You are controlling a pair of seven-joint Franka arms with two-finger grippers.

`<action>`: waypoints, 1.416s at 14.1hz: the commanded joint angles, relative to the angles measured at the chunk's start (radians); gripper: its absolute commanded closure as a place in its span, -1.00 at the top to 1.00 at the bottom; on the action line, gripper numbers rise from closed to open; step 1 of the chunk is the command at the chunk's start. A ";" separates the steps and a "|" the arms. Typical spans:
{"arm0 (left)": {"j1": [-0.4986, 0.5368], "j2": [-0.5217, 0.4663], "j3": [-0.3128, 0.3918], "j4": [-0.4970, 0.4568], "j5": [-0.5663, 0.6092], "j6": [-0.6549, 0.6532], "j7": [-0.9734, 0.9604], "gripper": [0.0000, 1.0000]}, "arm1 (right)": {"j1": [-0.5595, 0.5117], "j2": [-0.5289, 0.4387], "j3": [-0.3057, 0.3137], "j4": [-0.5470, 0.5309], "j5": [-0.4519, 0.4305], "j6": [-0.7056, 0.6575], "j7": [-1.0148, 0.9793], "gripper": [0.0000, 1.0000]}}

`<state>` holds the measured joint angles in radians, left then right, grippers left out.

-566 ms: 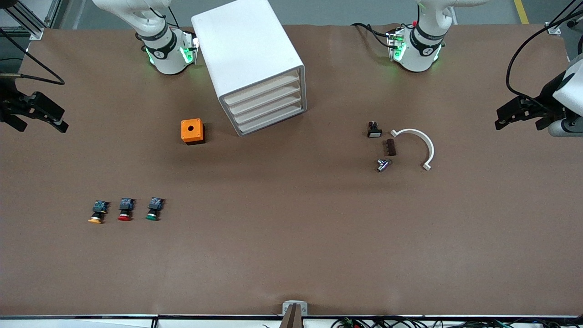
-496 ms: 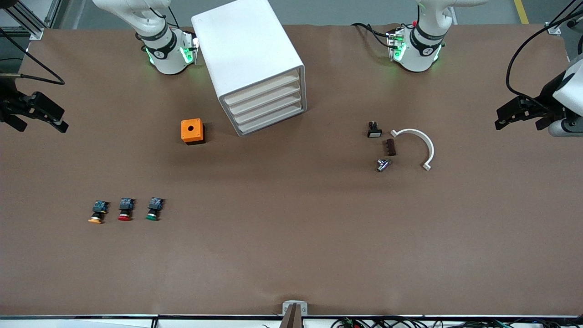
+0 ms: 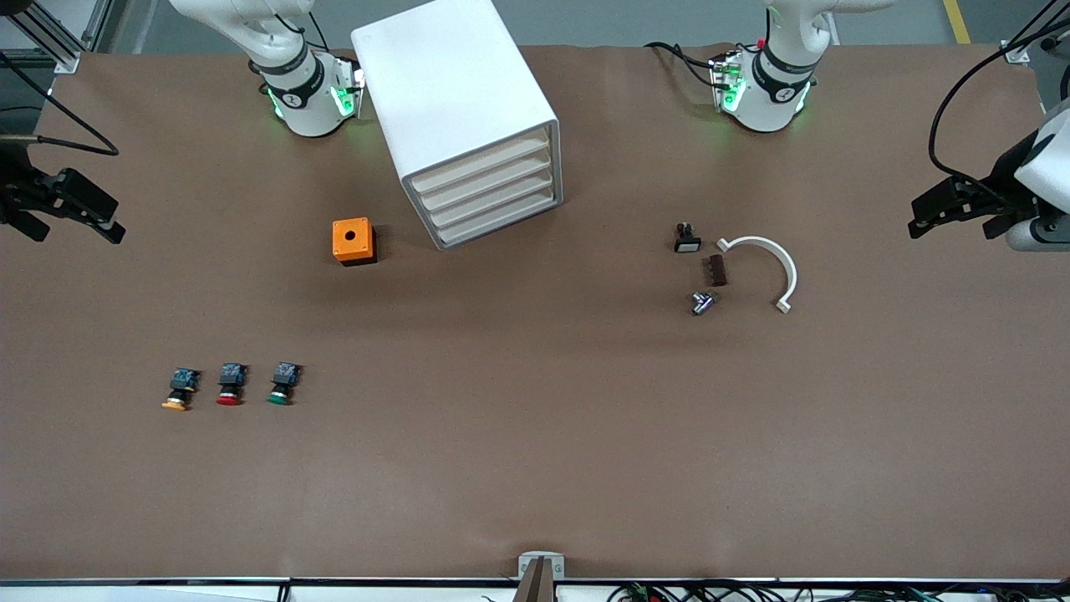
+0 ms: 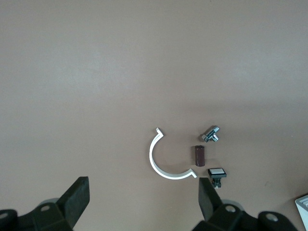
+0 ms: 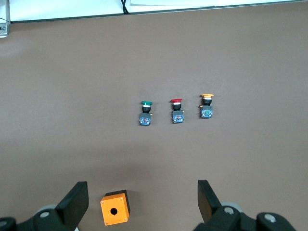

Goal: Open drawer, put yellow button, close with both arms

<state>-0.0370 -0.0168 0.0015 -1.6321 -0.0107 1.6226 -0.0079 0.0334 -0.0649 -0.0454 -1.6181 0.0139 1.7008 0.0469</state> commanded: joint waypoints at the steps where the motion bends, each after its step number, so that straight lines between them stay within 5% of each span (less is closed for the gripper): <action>1: 0.000 0.012 -0.003 0.021 0.009 -0.030 -0.014 1.00 | -0.039 0.004 0.019 0.010 0.006 -0.010 -0.001 1.00; 13: -0.108 0.216 -0.035 0.020 0.000 -0.029 -0.148 1.00 | -0.075 0.155 0.019 -0.045 -0.005 0.063 -0.032 1.00; 17: -0.225 0.258 -0.037 0.037 -0.026 -0.053 -0.360 1.00 | -0.124 0.187 0.019 -0.210 -0.003 0.313 -0.104 1.00; 20: -0.277 0.333 -0.037 0.115 -0.191 -0.177 -0.671 1.00 | -0.165 0.255 0.021 -0.290 0.001 0.472 -0.189 1.00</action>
<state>-0.2911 0.2549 -0.0402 -1.5986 -0.1267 1.5208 -0.5278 -0.0881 0.1668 -0.0447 -1.8609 0.0139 2.0990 -0.0787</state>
